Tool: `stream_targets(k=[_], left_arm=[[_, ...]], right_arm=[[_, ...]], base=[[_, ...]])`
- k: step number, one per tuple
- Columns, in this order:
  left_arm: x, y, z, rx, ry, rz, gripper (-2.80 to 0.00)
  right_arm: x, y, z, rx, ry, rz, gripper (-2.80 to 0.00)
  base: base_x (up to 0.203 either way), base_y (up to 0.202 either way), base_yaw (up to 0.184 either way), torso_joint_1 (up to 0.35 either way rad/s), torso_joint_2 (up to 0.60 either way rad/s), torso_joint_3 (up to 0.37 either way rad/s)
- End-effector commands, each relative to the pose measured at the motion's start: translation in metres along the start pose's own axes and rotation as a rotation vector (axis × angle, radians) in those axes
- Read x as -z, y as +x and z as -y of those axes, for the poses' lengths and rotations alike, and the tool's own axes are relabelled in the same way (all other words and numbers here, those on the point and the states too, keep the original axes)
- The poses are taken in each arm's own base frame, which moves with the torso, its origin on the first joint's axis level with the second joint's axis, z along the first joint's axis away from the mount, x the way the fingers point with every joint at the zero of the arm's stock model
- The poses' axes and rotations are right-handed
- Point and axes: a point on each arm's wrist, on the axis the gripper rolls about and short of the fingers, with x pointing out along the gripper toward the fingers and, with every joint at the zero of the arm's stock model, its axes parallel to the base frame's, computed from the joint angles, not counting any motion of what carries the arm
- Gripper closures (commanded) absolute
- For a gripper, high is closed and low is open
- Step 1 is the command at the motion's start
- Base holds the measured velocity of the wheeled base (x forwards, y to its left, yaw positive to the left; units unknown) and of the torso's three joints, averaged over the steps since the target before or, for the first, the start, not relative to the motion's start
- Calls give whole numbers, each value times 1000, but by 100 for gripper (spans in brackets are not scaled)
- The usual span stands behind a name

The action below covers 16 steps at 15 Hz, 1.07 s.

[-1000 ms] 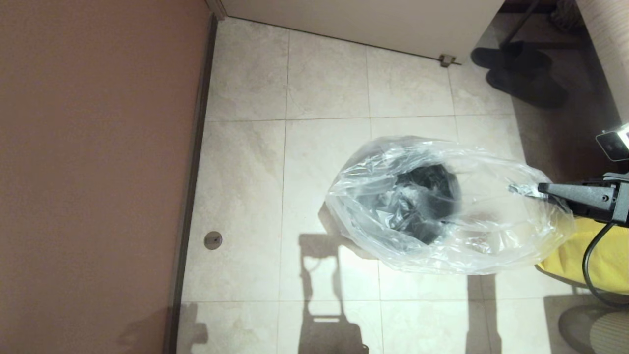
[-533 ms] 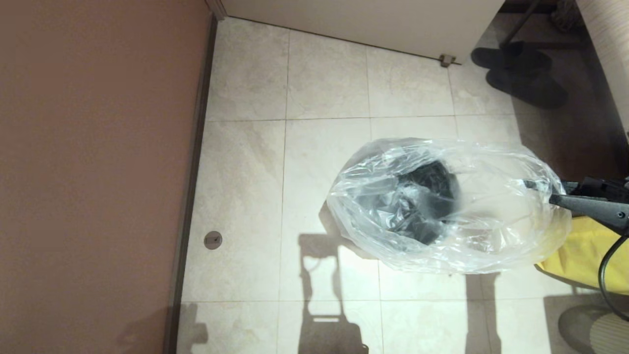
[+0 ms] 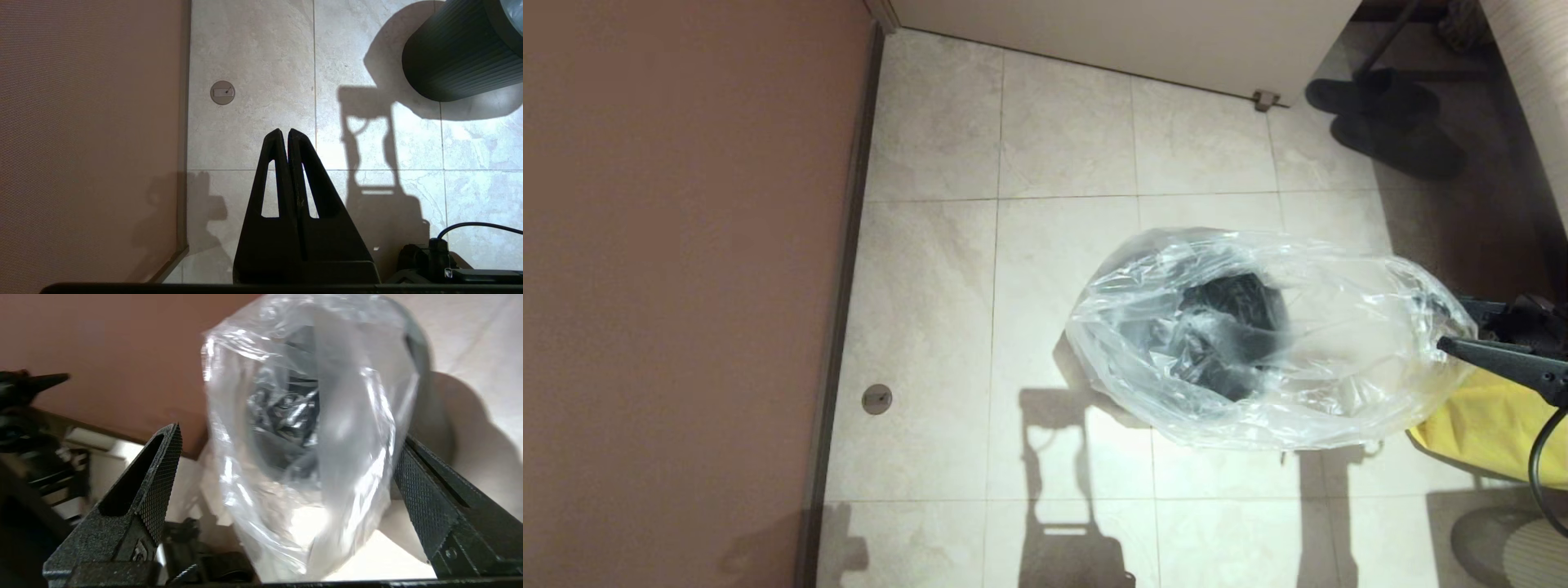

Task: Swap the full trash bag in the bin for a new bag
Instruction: Put the new garbage bag on the trash can

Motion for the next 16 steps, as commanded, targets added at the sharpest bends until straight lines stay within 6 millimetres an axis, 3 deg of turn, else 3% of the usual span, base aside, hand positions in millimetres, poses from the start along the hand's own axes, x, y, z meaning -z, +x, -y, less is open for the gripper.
stream_targets(k=[1, 4, 7, 9, 13, 14, 16], left_arm=[[0, 0, 0, 0, -1, 0, 0], [0, 0, 0, 0, -1, 0, 0], [0, 0, 0, 0, -1, 0, 0], [0, 0, 0, 0, -1, 0, 0], [0, 0, 0, 0, -1, 0, 0], [0, 0, 0, 0, -1, 0, 0], [0, 0, 0, 0, -1, 0, 0]], right_arm=[[5, -6, 5, 45, -15, 13, -280], [-1, -13, -2, 186, -31, 73, -280], [-24, -17, -34, 295, -48, 163, -280], [-26, -21, -51, 329, -9, 192, -280], [-30, -33, -60, 409, -27, 220, -280], [-33, -32, -67, 393, -3, 224, 0], [-41, -19, -85, 304, 102, 226, 0]], base=[[0, 0, 0, 0, 0, 0], [0, 0, 0, 0, 0, 0], [0, 0, 0, 0, 0, 0], [0, 0, 0, 0, 0, 0], [0, 0, 0, 0, 0, 0], [0, 0, 0, 0, 0, 0], [0, 0, 0, 0, 0, 0]])
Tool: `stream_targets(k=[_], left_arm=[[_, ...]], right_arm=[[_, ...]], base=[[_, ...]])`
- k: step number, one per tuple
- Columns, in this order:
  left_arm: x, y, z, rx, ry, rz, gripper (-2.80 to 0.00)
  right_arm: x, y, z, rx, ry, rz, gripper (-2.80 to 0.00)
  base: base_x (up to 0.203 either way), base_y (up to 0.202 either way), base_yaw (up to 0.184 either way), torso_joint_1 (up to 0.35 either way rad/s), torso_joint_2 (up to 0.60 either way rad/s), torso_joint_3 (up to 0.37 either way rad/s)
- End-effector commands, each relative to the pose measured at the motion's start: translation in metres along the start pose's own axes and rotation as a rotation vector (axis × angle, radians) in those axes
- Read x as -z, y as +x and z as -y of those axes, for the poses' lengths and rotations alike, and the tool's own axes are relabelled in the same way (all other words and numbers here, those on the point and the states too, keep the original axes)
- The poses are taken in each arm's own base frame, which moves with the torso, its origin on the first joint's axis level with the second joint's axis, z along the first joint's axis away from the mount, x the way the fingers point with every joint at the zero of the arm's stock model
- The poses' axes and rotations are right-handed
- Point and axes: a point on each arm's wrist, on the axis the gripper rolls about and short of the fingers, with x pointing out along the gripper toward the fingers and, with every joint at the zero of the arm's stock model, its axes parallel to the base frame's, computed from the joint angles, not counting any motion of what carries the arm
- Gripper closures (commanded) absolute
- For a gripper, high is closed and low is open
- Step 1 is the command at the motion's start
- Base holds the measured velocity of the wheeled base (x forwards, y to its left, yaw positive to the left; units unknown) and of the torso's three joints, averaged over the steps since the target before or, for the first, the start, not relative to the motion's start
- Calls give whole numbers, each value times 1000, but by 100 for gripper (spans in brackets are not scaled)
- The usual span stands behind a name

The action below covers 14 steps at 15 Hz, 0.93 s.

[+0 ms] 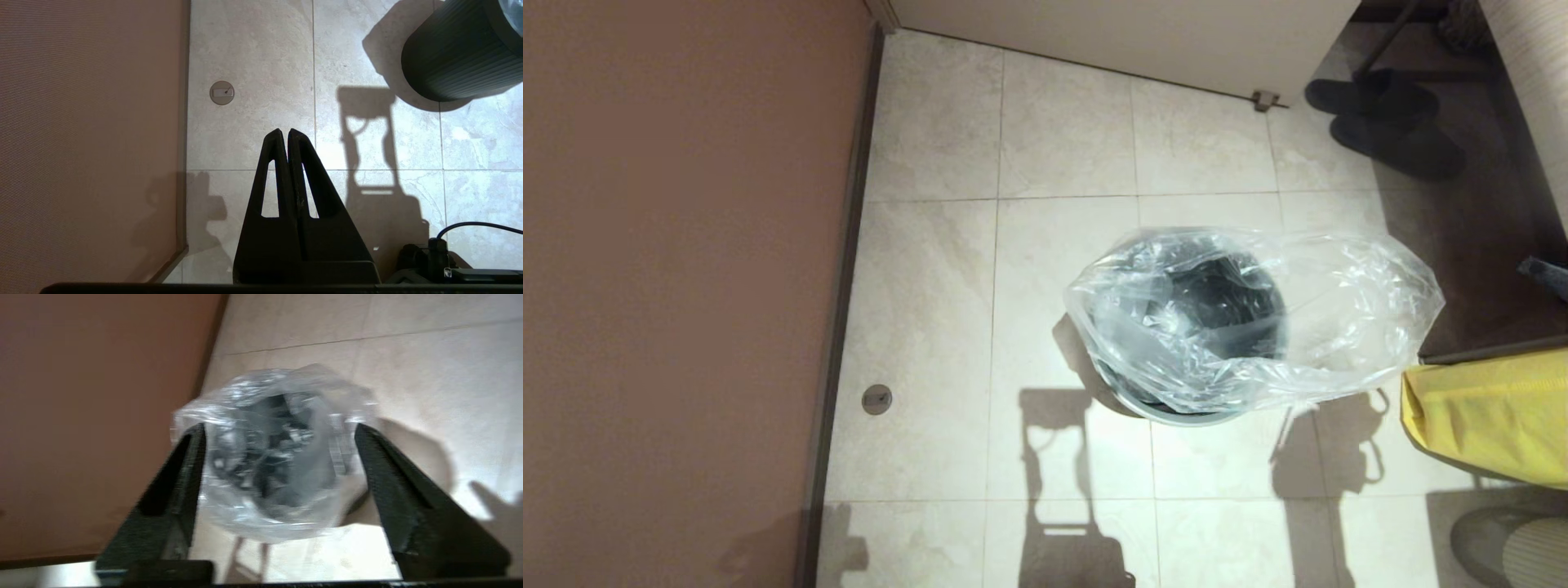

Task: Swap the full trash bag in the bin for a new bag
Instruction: Put the new garbage bag on the trash can

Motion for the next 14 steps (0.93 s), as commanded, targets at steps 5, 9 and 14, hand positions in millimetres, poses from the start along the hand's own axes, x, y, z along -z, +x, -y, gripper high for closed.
stream_targets(k=[5, 9, 14], left_arm=[[0, 0, 0, 0, -1, -1, 0], [0, 0, 0, 0, -1, -1, 0], [0, 0, 0, 0, -1, -1, 0]], right_arm=[[-26, 38, -44, -130, 289, -134, 0], [-18, 87, -51, -32, 347, -255, 0], [26, 124, -80, 9, 155, -391, 0]], base=[[0, 0, 0, 0, 0, 0], [0, 0, 0, 0, 0, 0], [0, 0, 0, 0, 0, 0]])
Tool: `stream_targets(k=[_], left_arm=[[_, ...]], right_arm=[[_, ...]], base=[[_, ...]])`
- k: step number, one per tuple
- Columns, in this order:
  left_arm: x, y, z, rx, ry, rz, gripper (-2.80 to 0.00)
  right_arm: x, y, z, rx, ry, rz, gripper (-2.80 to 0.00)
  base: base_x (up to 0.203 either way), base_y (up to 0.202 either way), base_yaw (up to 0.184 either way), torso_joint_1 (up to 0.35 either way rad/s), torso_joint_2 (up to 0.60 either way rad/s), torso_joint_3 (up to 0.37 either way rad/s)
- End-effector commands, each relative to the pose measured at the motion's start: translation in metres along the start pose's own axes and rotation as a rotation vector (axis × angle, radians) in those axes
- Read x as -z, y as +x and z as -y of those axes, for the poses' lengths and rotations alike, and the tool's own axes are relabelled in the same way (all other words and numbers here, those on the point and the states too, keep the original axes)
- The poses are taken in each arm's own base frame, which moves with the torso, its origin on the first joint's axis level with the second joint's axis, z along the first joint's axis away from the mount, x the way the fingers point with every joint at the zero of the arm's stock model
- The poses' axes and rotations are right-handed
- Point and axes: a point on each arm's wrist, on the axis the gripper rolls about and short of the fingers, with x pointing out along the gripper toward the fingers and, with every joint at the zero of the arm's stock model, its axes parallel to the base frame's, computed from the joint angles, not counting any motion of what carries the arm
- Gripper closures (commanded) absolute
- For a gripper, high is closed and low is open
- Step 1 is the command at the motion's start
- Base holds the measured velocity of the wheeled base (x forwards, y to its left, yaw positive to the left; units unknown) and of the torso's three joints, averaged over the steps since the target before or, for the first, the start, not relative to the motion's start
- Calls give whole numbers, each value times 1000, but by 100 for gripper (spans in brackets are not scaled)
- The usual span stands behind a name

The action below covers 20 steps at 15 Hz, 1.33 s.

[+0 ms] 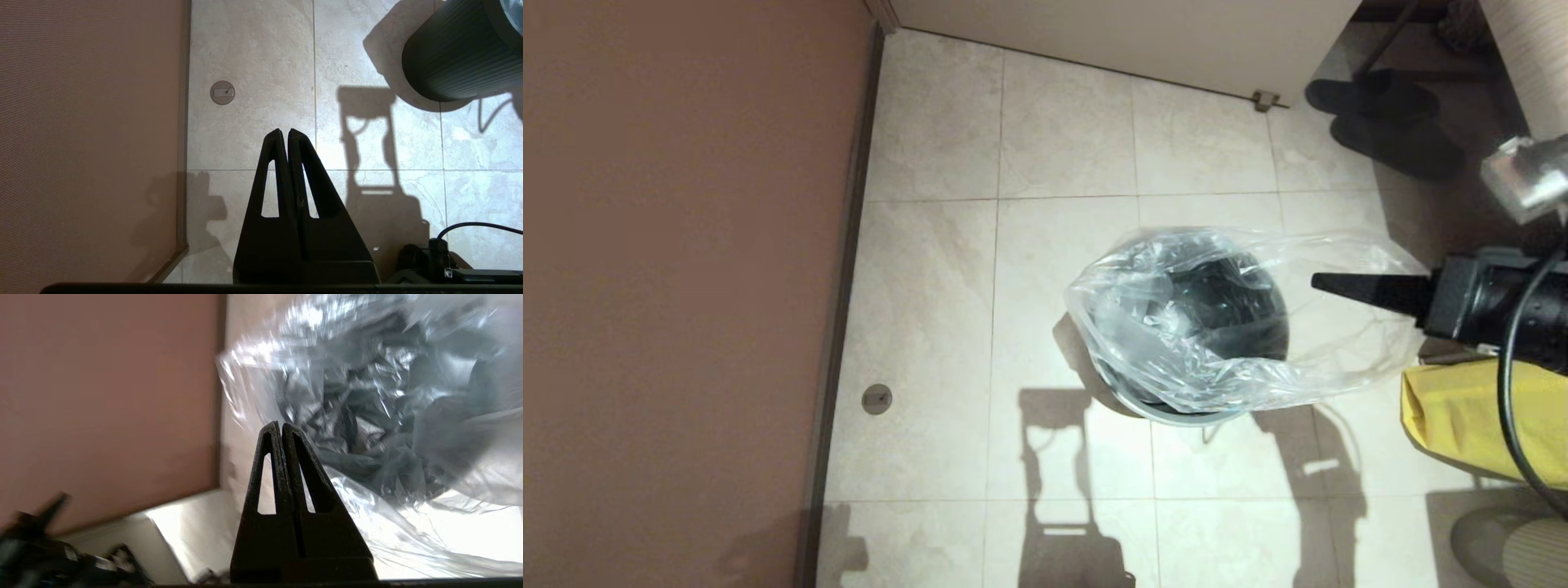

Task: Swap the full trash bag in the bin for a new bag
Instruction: Put the new garbage bag on the trash can

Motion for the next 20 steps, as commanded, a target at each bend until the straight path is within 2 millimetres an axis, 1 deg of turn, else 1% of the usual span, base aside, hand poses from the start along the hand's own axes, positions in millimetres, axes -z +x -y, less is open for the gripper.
stream_targets(k=[1, 3, 6, 8, 11, 12, 14, 15, 18, 20], left_arm=[[0, 0, 0, 0, -1, -1, 0], [0, 0, 0, 0, -1, -1, 0], [0, 0, 0, 0, -1, -1, 0], [0, 0, 0, 0, -1, -1, 0], [0, 0, 0, 0, -1, -1, 0], [0, 0, 0, 0, -1, -1, 0], [0, 0, 0, 0, -1, -1, 0], [0, 0, 0, 0, -1, -1, 0], [0, 0, 0, 0, -1, -1, 0], [0, 0, 0, 0, -1, -1, 0]], right_arm=[[19, 30, -6, 30, -76, -82, 0], [38, 61, -6, 91, -149, -154, 0], [49, 99, 1, 125, -238, -207, 0], [47, 121, 6, 152, -302, -203, 0], [32, 150, 11, 183, -334, -149, 0], [32, 159, 15, 193, -336, -150, 0], [30, 171, 22, 237, -372, -152, 0], [27, 171, 28, 266, -385, -170, 0], [18, 168, 36, 303, -414, -255, 0], [21, 174, 42, 314, -440, -307, 0]], base=[[0, 0, 0, 0, 0, 0], [0, 0, 0, 0, 0, 0], [0, 0, 0, 0, 0, 0], [0, 0, 0, 0, 0, 0], [0, 0, 0, 0, 0, 0], [0, 0, 0, 0, 0, 0], [0, 0, 0, 0, 0, 0], [0, 0, 0, 0, 0, 0], [0, 0, 0, 0, 0, 0], [0, 0, 0, 0, 0, 0]])
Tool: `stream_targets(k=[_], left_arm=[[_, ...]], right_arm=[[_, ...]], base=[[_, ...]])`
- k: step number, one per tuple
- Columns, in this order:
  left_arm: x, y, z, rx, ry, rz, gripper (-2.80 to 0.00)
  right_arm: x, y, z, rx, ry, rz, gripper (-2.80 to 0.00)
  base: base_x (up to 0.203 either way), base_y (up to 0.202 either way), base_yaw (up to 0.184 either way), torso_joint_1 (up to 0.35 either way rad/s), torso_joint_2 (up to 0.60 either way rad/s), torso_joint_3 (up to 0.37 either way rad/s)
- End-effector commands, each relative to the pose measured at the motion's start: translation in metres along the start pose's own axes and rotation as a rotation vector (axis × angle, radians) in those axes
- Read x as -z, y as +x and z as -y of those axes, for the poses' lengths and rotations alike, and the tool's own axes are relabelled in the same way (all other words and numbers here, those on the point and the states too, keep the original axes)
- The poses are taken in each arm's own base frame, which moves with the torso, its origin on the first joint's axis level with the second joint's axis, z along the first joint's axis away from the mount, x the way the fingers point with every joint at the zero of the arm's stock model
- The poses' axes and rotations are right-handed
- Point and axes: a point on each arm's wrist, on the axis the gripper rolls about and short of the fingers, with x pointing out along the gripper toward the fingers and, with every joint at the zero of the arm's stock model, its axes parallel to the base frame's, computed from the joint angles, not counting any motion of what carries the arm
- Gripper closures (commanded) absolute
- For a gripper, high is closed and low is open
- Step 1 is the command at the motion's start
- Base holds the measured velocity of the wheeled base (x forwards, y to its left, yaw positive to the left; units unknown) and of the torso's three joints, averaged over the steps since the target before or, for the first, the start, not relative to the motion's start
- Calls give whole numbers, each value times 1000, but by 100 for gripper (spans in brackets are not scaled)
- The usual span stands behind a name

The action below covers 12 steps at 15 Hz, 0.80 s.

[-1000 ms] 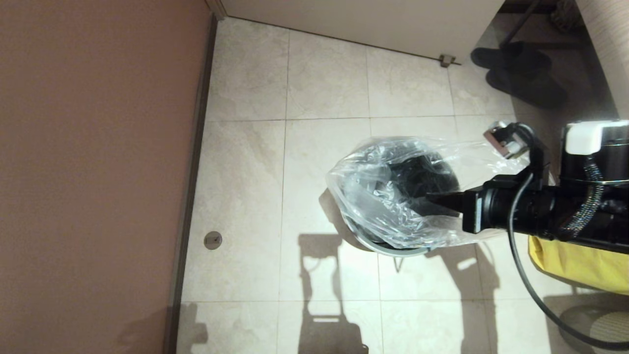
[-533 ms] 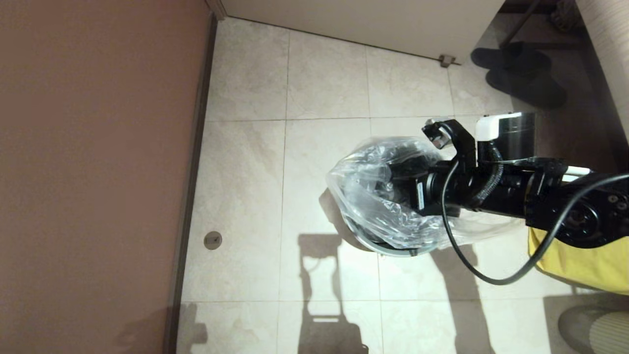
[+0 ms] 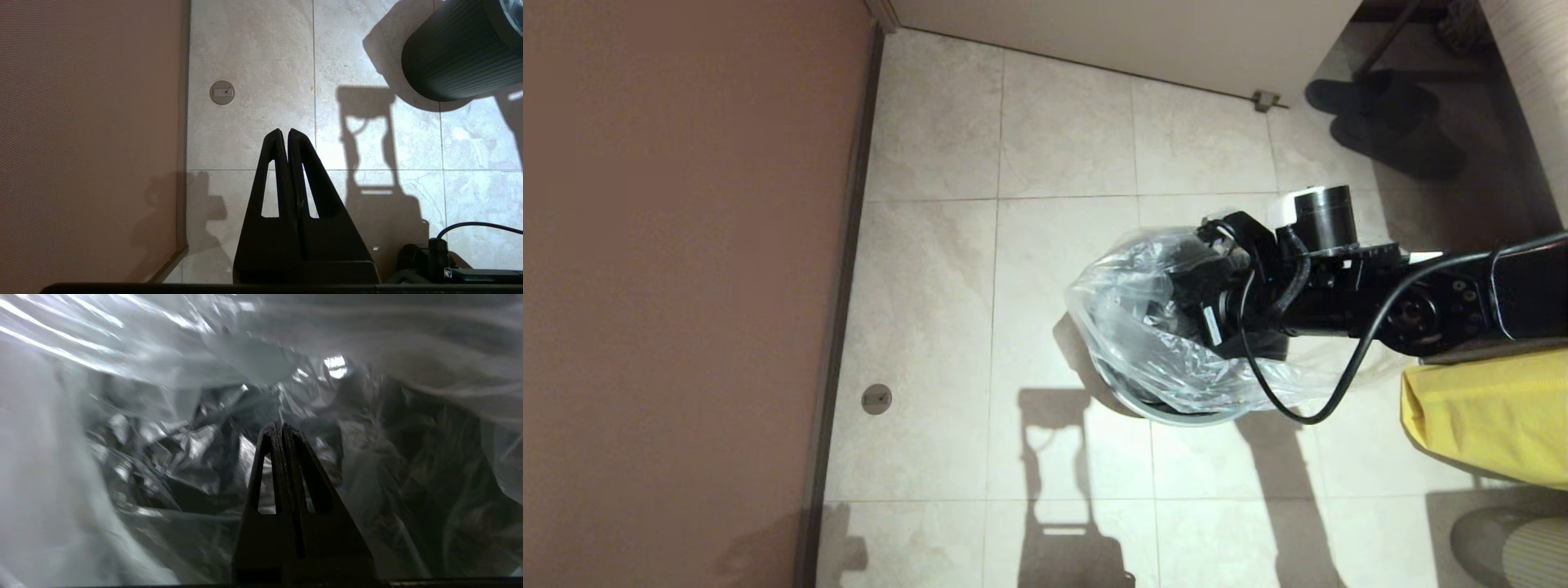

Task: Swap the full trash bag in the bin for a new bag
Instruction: Put the new garbage bag on the trash can

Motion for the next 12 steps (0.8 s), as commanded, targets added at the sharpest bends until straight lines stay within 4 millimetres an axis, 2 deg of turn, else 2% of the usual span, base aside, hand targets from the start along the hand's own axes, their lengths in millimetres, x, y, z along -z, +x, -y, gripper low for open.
stream_targets(k=[1, 6, 12], left_arm=[[0, 0, 0, 0, 0, 0, 0], [0, 0, 0, 0, 0, 0, 0], [0, 0, 0, 0, 0, 0, 0]], right_arm=[[6, 16, 1, -2, -10, -34, 0], [44, 70, -11, -37, -30, -137, 0], [88, 132, -15, -39, -41, -102, 0]], base=[[0, 0, 0, 0, 0, 0], [0, 0, 0, 0, 0, 0], [0, 0, 0, 0, 0, 0]])
